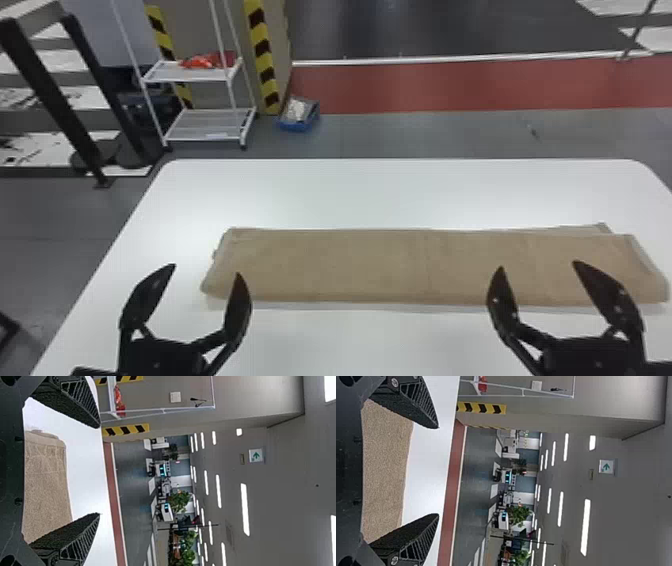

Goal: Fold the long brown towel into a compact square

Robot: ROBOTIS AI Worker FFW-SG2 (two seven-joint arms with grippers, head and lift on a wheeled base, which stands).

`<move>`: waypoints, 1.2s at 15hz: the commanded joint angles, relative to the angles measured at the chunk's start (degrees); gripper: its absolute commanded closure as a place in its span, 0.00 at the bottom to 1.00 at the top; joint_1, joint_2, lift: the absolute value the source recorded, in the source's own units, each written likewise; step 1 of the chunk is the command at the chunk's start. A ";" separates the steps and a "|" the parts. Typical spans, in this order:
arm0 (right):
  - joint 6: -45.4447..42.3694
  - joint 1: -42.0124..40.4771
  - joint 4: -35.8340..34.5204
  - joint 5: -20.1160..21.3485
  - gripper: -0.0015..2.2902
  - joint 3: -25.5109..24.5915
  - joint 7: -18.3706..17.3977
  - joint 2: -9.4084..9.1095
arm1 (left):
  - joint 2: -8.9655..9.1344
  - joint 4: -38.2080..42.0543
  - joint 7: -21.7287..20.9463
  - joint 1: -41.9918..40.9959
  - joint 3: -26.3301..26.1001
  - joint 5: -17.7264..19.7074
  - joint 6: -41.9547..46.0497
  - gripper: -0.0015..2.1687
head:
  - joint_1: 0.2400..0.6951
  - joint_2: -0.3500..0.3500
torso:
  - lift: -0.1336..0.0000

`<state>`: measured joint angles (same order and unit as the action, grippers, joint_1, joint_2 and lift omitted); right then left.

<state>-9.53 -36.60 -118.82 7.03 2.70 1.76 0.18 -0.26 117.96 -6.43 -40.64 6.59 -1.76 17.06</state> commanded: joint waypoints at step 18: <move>-0.18 -0.58 -0.18 0.00 0.04 -0.06 -0.09 -0.23 | 0.41 1.75 -4.47 9.71 2.02 0.00 -24.58 0.05 | 1.00 0.64 | 0.10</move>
<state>-9.63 -37.06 -118.99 7.03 2.71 1.73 0.18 -0.26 119.26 -9.68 -34.07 7.66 -1.76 1.12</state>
